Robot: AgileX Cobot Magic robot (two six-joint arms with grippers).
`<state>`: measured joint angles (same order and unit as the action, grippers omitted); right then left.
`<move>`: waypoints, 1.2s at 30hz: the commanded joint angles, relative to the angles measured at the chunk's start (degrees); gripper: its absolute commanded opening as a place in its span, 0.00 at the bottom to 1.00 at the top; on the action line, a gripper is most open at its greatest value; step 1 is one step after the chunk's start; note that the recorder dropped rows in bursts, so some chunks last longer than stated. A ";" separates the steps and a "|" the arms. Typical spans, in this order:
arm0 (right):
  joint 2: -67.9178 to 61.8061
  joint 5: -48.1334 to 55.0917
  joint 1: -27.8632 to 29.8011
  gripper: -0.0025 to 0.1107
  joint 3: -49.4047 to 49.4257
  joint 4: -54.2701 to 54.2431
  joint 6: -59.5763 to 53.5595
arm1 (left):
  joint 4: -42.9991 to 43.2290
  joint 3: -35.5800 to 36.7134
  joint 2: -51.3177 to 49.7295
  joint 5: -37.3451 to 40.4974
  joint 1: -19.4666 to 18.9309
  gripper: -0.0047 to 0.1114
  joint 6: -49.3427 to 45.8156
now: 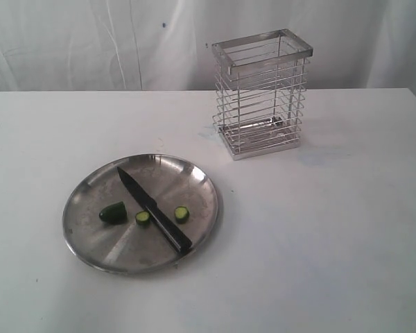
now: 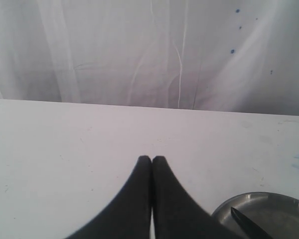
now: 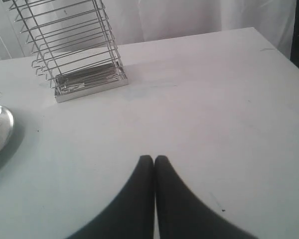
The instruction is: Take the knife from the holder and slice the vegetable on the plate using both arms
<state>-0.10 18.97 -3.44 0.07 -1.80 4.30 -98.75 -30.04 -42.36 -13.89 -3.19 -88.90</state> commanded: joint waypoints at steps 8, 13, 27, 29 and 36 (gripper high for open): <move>0.10 0.28 0.08 0.02 -0.07 0.09 -0.59 | -1.19 0.82 14.52 3.58 -6.51 0.04 -8.44; 0.10 0.28 0.08 0.02 -0.07 0.09 -0.59 | -1.19 -0.09 24.95 22.42 -6.88 0.04 -14.37; 0.10 0.28 0.08 0.02 -0.07 0.09 -0.59 | 78.56 10.33 24.98 27.23 -6.87 0.04 78.16; 0.10 0.28 0.08 0.02 -0.07 0.09 -0.59 | 78.70 14.20 25.35 23.82 -6.87 0.04 78.63; 0.10 0.28 0.08 0.02 -0.07 0.09 -0.59 | 80.19 30.04 31.29 22.59 -2.79 0.04 80.02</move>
<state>-0.10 19.30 -3.44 0.07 -1.80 4.30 -18.78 -4.27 -13.73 7.24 -8.35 -9.74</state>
